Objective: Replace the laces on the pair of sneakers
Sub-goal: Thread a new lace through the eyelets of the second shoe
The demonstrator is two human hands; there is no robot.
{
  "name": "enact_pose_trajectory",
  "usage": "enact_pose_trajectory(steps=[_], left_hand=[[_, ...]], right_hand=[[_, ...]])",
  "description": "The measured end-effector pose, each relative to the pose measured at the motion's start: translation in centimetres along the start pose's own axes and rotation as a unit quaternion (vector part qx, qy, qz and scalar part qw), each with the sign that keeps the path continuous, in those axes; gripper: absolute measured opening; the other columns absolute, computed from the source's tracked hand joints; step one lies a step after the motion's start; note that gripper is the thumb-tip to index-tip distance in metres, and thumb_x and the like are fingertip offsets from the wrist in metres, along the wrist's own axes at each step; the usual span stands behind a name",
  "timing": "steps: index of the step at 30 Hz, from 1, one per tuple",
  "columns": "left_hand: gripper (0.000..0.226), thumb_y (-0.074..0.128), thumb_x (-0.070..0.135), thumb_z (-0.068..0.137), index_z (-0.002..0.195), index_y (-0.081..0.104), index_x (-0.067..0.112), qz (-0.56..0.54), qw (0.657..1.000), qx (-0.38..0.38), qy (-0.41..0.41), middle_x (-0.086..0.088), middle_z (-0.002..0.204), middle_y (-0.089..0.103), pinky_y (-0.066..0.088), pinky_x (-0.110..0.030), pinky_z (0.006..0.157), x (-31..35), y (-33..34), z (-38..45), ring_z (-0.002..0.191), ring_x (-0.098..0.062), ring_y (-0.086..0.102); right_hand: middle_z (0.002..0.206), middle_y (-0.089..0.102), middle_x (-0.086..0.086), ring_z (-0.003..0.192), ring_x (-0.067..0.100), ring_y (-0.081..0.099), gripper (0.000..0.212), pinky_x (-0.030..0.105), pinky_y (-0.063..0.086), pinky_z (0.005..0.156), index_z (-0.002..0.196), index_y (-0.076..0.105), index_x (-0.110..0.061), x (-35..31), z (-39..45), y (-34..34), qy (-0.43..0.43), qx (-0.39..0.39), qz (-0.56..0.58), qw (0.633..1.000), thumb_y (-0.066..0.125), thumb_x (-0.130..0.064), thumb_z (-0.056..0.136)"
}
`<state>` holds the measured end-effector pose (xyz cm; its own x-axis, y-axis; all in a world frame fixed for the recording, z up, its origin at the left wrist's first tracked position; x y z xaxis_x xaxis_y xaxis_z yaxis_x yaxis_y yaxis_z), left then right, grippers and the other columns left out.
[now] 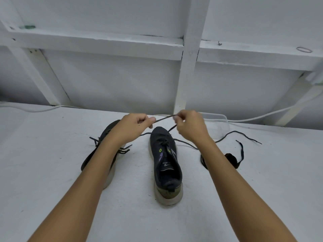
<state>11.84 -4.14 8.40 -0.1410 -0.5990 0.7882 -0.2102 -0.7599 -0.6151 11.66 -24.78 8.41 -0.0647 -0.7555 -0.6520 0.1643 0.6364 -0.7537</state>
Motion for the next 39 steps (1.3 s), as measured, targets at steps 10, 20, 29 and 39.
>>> enact_pose_trajectory(steps=[10, 20, 29, 39], left_hand=[[0.038, 0.053, 0.049, 0.099, 0.076, 0.07, 0.025, 0.011, 1.0, 0.003, -0.017, 0.003, 0.058, 0.037, 0.029, -0.03, 0.058, -0.9, -0.3, -0.5, 0.055, -0.015, 0.032], [0.033, 0.053, 0.045, 0.1, 0.082, 0.072, 0.026, 0.003, 0.999, -0.039, -0.037, 0.006, 0.059, 0.047, 0.033, -0.026, 0.055, -2.5, 0.9, -1.1, 0.045, -0.006, 0.036], [0.032, 0.052, 0.046, 0.1, 0.083, 0.073, 0.028, -0.031, 0.998, -0.05, -0.015, 0.004, 0.059, 0.042, 0.032, -0.028, 0.055, -1.7, 2.7, -0.8, 0.049, -0.01, 0.033], [0.025, 0.045, 0.015, 0.106, 0.116, 0.066, 0.024, -0.092, 0.981, -0.163, -0.047, 0.009, 0.097, 0.077, 0.049, -0.021, 0.069, -4.0, 4.6, -2.5, 0.082, -0.005, 0.068]], right_hand=[[0.143, 0.057, -0.007, 0.096, 0.012, 0.063, 0.059, 0.035, 0.048, 0.099, 0.144, 0.055, -0.031, 0.0, -0.5, 2.0, -0.058, -0.096, -0.005, 0.994, 0.077, -0.028, 0.089], [0.099, 0.074, 0.002, 0.1, 0.029, 0.065, 0.019, 0.03, 0.041, 0.072, 0.103, 0.076, -0.025, 4.0, 0.3, -0.1, 0.076, 0.024, -0.047, 0.996, 0.057, -0.025, 0.098], [0.113, 0.068, -0.016, 0.082, -0.001, 0.056, 0.027, 0.028, 0.047, 0.085, 0.117, 0.074, -0.034, -1.0, -0.8, 4.3, -0.122, -0.136, 0.001, 0.983, 0.073, -0.031, 0.091], [0.1, 0.075, -0.008, 0.096, 0.015, 0.061, 0.017, 0.029, 0.043, 0.075, 0.105, 0.077, -0.032, 1.2, 0.3, 1.7, -0.022, -0.044, -0.06, 0.997, 0.062, -0.028, 0.098]])
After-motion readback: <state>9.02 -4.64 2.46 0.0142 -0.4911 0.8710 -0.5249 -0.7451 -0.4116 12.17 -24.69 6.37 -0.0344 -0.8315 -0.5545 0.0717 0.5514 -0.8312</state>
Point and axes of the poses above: each hand's wrist, its own z-axis towards the middle knuckle, its own y-axis out of the palm, x = y × z, the point moved 10 cm from there along z, towards the middle knuckle
